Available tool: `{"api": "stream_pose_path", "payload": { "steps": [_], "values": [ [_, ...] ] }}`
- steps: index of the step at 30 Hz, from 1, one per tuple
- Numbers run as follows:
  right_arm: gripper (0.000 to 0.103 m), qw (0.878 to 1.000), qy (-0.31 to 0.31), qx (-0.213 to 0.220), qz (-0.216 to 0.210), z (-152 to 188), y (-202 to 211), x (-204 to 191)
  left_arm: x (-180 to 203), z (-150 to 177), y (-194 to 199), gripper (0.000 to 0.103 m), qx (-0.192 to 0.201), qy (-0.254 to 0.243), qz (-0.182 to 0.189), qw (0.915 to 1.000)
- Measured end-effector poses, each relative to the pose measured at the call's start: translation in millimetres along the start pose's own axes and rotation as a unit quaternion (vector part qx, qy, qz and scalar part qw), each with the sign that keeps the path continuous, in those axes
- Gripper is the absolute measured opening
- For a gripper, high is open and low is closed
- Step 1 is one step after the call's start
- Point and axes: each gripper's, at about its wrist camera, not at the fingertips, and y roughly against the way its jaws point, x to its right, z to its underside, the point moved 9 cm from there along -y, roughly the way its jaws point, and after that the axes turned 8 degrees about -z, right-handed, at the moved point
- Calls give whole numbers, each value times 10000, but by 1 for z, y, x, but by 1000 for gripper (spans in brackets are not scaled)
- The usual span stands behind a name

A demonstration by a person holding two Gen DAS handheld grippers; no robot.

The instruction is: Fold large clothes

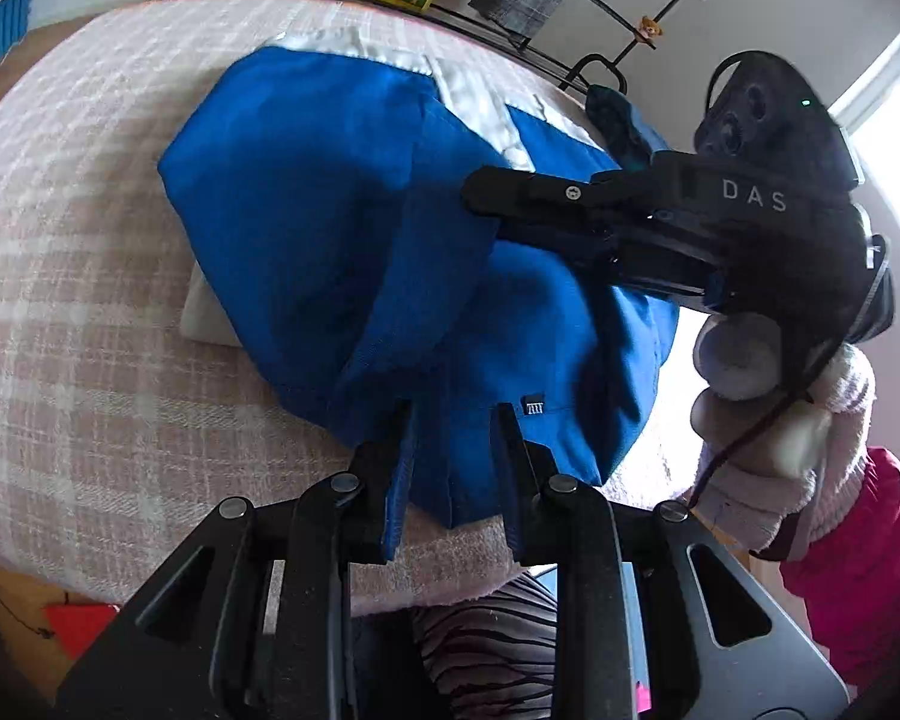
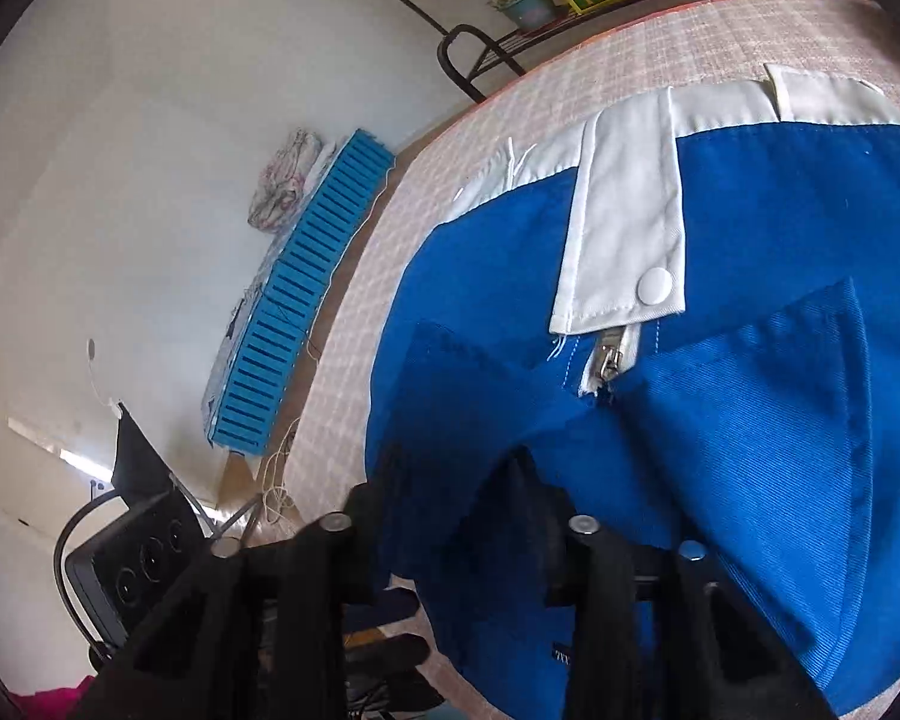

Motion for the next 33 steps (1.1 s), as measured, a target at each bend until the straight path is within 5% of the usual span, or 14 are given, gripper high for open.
{"api": "stream_pose_path", "payload": {
  "steps": [2, 8, 13, 16, 19, 22, 29, 33],
  "values": [
    [5, 9998, 39, 44, 164, -6, -3, -3, -6, 4, -14, 24, -148, 108, 7, 9998],
    [2, 9949, 268, -142, 962, -19, -12, 3, -6, 11, -12, 24, -260, 44, 90, 9996],
    [33, 9961, 558, -50, 686, -14, 26, -10, -3, -5, 31, 24, -52, 232, 478, 9986],
    [35, 9902, 1035, 435, 827, -16, 71, -15, -17, -37, 57, 36, 258, 414, 516, 9975],
    [39, 9703, 1375, 891, 1780, -28, 110, 5, -37, -72, 65, 39, 564, 438, 175, 9973],
    [35, 9591, 1323, 853, 2353, -34, 126, 38, -52, -101, 52, 39, 562, 391, -26, 9976],
    [35, 9668, 715, 581, 2384, -18, 117, 91, -87, -86, -22, 39, -185, 462, -455, 9977],
    [35, 9655, 788, 367, 2456, -1, 109, 102, -87, -81, -23, 41, -131, 248, -489, 9984]
  ]
}}
